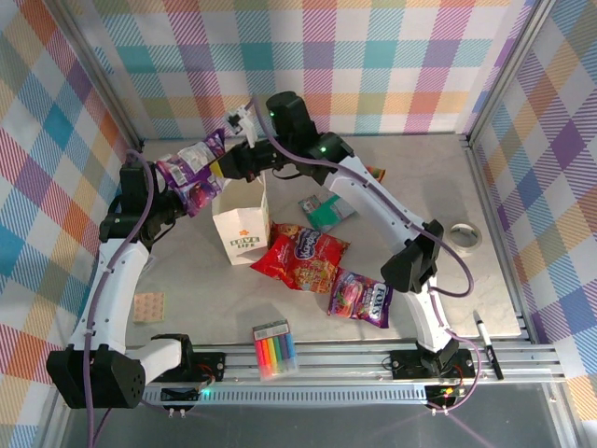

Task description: Place the snacks into the paper bag

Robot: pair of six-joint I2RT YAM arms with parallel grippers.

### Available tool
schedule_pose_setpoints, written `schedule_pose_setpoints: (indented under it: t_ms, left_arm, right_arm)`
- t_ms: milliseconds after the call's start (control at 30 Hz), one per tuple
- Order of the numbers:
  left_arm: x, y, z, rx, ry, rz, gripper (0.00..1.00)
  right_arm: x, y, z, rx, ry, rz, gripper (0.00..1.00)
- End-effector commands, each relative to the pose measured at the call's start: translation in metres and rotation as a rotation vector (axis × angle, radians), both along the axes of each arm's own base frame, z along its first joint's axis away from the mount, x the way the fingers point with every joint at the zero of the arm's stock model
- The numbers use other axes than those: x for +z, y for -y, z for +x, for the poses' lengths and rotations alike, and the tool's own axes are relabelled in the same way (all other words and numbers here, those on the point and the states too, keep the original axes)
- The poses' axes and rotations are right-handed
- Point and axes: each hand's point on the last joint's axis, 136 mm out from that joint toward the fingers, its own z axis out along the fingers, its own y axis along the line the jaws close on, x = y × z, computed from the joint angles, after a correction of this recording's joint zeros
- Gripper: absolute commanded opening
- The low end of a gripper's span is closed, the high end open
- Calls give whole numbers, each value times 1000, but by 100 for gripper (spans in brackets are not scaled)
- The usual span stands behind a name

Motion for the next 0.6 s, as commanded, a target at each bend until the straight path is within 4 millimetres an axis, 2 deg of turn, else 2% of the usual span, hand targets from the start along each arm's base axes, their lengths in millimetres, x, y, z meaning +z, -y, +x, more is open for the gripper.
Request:
schedule_pose_setpoints:
  t_ms: [0, 300, 567]
  left_arm:
    - [7, -2, 1, -2, 39, 4, 10]
    - [9, -2, 0, -2, 43, 4, 10]
    - [8, -3, 0, 1, 40, 8, 9]
  right_arm:
    - [5, 3, 12, -37, 55, 1, 8]
    - [-19, 11, 32, -119, 99, -95, 8]
    - [-29, 27, 44, -210, 166, -197, 8]
